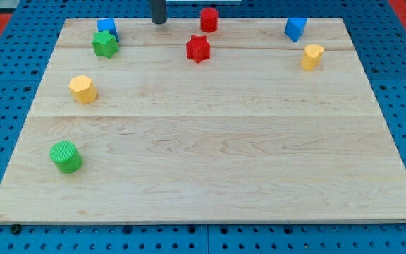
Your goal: Push the red circle to the top of the blue triangle
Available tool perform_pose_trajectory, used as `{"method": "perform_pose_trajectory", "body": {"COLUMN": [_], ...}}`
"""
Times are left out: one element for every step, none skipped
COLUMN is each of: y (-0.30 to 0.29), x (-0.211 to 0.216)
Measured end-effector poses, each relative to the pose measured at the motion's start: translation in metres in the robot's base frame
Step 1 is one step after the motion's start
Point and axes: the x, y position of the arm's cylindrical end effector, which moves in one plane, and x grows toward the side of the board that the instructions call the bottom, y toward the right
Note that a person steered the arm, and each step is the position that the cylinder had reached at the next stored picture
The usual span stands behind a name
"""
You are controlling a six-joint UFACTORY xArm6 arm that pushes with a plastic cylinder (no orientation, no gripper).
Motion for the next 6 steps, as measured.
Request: {"method": "perform_pose_trajectory", "body": {"y": [0.015, 0.049, 0.072, 0.095, 0.117, 0.141], "x": [0.000, 0.001, 0.002, 0.002, 0.002, 0.001]}}
